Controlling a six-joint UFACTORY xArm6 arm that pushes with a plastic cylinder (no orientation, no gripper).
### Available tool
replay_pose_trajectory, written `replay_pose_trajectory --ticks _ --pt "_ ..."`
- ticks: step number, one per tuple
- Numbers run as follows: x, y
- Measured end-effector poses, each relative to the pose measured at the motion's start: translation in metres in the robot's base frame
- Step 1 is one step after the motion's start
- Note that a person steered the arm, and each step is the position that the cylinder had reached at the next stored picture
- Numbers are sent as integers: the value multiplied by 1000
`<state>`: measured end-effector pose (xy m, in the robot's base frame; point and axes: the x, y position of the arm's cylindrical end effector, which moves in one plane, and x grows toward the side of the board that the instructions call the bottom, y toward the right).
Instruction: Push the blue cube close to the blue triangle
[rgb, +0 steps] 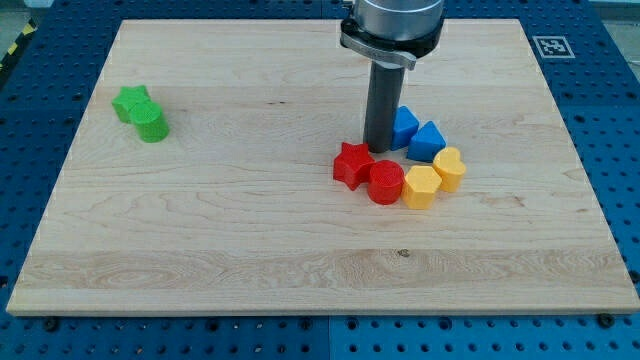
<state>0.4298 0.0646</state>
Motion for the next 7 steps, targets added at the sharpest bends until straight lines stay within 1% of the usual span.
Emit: replay_pose_trajectory --ticks 2,3,4,5,6,7 --pt "-64 0" --pt "-85 8" --pt "-66 5" --pt "-50 -15" --pt "-23 -20" --pt "-22 2"
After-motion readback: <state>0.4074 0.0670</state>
